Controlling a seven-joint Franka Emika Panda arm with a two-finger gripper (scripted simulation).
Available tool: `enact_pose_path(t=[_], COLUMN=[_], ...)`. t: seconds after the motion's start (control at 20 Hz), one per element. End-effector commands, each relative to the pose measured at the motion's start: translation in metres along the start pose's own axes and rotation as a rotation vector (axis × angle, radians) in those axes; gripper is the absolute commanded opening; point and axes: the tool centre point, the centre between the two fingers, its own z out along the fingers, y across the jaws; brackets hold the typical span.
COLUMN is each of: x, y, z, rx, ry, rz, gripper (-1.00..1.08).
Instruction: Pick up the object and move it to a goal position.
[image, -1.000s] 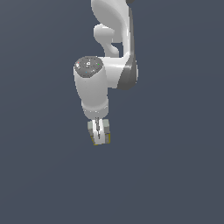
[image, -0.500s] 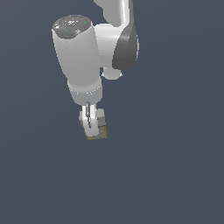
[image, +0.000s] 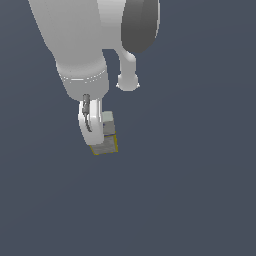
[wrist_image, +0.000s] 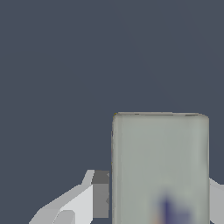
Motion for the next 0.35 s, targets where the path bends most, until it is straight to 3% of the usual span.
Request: enact_pose_path(t=[0.0,0.3], x=[0.0017,0.0032], y=[-0.0013,-0.0027], z=[-0.0087,-0.016], rx=[-0.001,-0.001], ry=[0.0,-0.001], rz=[0.0,-0.001], gripper=[-1.0,-1.0])
